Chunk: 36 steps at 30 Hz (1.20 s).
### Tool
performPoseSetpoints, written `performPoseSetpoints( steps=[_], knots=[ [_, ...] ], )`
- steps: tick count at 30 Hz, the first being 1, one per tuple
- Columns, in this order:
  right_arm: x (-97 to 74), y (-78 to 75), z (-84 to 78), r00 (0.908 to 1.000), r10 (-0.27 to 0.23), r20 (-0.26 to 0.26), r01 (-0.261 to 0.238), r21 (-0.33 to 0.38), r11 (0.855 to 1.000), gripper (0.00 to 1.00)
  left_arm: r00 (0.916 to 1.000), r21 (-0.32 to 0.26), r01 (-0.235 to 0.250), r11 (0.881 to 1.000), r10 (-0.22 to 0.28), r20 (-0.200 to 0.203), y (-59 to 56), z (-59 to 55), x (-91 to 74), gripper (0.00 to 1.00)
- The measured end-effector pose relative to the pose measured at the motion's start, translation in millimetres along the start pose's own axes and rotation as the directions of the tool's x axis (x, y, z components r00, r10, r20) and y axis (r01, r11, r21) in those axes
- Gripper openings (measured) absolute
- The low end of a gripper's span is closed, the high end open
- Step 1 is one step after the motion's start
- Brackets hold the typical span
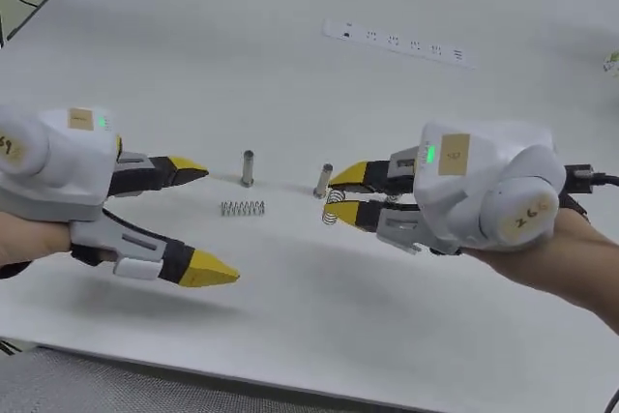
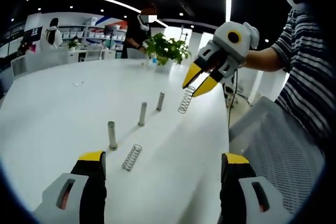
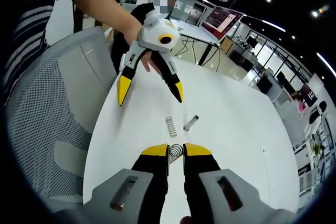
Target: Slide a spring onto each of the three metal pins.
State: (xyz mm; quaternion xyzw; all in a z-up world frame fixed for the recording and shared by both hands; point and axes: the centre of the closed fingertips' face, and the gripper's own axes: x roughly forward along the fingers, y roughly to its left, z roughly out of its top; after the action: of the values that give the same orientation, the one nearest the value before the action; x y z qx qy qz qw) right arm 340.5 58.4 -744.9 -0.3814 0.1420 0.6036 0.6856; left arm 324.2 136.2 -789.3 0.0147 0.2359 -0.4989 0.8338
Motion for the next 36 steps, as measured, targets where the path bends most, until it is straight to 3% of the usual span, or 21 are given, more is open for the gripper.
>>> performPoseSetpoints(
  steps=[3, 21, 28, 36],
  knots=[
    [1.3, -1.4, -2.3, 0.9999, -0.011, -0.005, 0.011, 0.003, 1.0, 0.07, 1.0, 0.001, -0.006, 1.0, 0.006, -0.003, 0.2, -2.0, -1.0, 0.98],
    [9.3, -9.1, -10.8, 0.9987, -0.047, -0.02, 0.048, 0.048, 0.998, 0.07, 0.9953, -0.046, -0.069, 0.997, 0.072, 0.065, 16.9, 6.0, -15.6, 0.98],
    [9.9, -32.7, -7.3, 0.9952, -0.096, -0.021, 0.097, 0.077, 0.992, 0.07, 0.9912, -0.057, -0.085, 0.995, 0.091, 0.097, 21.2, 11.3, -19.9, 0.98],
    [12.2, -54.0, -11.7, 0.988, -0.15, -0.037, 0.153, 0.12, 0.981, 0.07, 0.9909, -0.058, -0.075, 0.995, 0.081, 0.108, 21.6, 13.6, -22.9, 0.98]
  ],
)
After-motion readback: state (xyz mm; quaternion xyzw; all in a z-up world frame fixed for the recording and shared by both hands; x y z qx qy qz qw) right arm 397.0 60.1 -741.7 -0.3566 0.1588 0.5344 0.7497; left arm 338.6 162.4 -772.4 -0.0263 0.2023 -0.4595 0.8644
